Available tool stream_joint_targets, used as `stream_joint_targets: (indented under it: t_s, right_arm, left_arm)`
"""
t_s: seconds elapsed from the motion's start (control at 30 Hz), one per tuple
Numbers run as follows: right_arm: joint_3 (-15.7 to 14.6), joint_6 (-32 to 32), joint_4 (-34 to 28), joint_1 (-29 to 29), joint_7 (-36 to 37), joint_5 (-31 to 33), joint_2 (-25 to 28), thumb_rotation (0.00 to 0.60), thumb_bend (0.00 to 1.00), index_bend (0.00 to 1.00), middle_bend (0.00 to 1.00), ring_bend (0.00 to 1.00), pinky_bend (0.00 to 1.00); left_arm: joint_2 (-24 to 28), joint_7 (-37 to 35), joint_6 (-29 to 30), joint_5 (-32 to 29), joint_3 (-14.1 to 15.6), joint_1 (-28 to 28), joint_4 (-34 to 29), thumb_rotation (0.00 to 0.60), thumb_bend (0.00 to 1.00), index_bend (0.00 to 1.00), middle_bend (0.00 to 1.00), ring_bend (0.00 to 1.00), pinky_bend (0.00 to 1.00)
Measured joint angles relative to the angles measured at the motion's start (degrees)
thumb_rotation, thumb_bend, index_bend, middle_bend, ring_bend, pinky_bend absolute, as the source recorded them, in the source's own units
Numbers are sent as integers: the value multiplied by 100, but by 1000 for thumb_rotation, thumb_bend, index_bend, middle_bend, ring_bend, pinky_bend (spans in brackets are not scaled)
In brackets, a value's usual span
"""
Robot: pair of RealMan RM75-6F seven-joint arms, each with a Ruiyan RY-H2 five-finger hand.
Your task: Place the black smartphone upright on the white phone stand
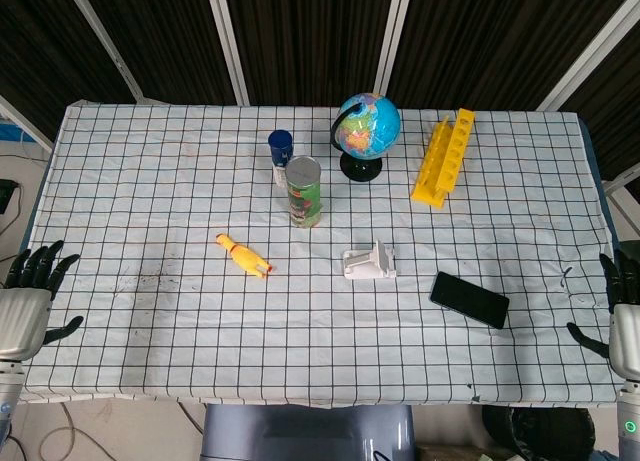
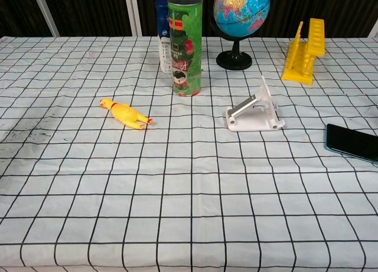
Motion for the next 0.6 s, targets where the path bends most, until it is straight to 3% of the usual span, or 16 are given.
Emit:
stream_joint_targets:
  t_s: [0.6]
  right_arm:
    - [-77, -320, -342, 40, -160, 116, 171, 600, 48, 0, 0, 0, 180]
  left_arm:
    - [0, 1, -3, 5, 1, -4, -5, 600, 100, 140, 0, 0, 0]
